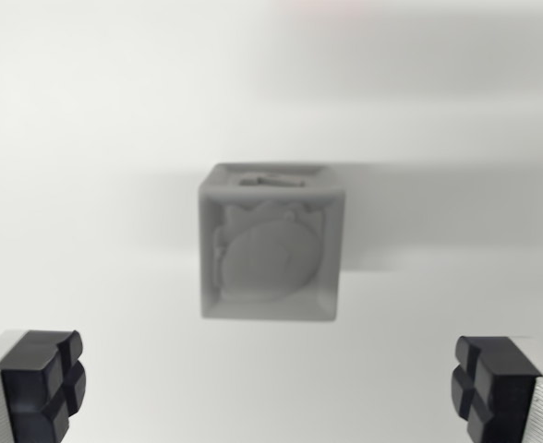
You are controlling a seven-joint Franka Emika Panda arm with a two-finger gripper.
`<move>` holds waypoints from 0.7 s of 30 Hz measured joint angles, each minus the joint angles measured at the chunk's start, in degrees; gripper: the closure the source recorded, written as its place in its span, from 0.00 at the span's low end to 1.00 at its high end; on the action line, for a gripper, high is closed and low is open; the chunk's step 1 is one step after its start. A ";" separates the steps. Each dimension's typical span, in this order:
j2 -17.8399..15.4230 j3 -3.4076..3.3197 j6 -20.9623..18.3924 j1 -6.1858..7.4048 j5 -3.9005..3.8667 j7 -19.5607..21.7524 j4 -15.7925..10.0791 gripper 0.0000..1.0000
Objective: Destack cube
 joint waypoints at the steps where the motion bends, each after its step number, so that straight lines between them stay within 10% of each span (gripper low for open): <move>1: -0.89 0.00 -0.89 -0.04 -0.16 0.12 0.00 0.00; 21: -14.76 0.12 -16.73 -0.41 -1.50 1.14 1.97 0.00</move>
